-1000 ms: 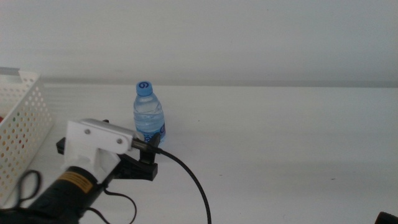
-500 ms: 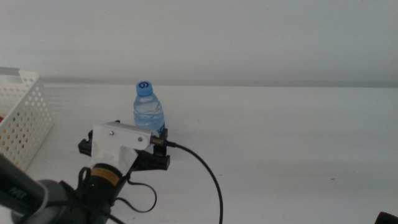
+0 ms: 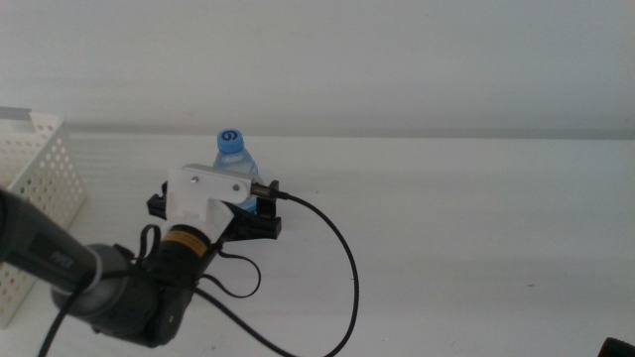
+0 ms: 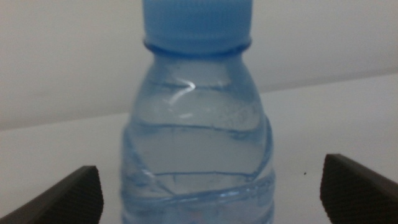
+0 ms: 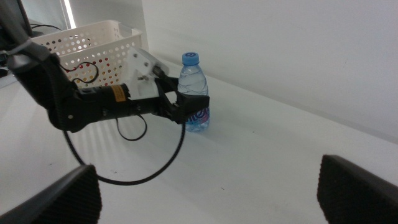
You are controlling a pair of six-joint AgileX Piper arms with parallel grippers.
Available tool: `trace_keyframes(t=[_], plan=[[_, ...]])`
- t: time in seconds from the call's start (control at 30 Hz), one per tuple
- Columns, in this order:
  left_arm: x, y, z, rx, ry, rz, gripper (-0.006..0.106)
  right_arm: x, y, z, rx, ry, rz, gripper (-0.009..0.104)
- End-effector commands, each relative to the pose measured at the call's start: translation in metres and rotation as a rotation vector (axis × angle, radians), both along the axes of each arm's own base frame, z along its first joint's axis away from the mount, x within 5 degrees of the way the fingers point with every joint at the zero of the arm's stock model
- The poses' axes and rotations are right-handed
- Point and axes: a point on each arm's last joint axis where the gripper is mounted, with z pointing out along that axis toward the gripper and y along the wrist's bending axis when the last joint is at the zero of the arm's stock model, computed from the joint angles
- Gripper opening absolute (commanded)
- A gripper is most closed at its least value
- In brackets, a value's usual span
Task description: Use arms to grab the bottles and put them into the dustbin to the left of the table.
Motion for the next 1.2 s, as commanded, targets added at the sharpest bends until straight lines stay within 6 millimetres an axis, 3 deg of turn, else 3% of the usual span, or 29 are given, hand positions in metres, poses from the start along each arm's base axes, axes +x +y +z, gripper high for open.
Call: trace_keyframes(t=[0.0, 0.37, 0.47, 0.53, 0.7, 0.73, 0.93, 1.17], plan=[[0.007, -0.002, -0.005, -0.006, 0.03, -0.007, 0.094, 0.0, 0.0, -0.001, -0.001, -0.011, 0.0, 0.093], [0.033, -0.011, -0.02, -0.022, 0.033, 0.04, 0.094, 0.0, 0.0, -0.001, -0.001, -0.011, 0.0, 0.093], [0.035, -0.006, -0.021, -0.037, 0.05, 0.093, 0.086, 0.0, 0.0, -0.001, -0.001, -0.011, 0.0, 0.093], [0.037, -0.001, -0.021, -0.062, 0.05, 0.121, 0.07, 0.0, 0.0, -0.001, -0.001, -0.011, 0.0, 0.093], [0.041, 0.009, -0.021, -0.062, 0.051, 0.111, 0.005, 0.0, 0.0, -0.001, -0.001, -0.011, 0.0, 0.093], [0.04, 0.01, -0.022, -0.058, 0.055, 0.111, -0.002, 0.0, 0.0, -0.001, -0.001, -0.011, 0.0, 0.093], [0.02, 0.02, -0.005, 0.018, 0.079, 0.113, -0.002, 0.0, 0.0, -0.001, -0.001, -0.011, 0.0, 0.093], [-0.012, 0.032, 0.051, 0.104, 0.205, 0.101, -0.002, 0.0, 0.0, -0.001, -0.001, -0.011, 0.0, 0.093]])
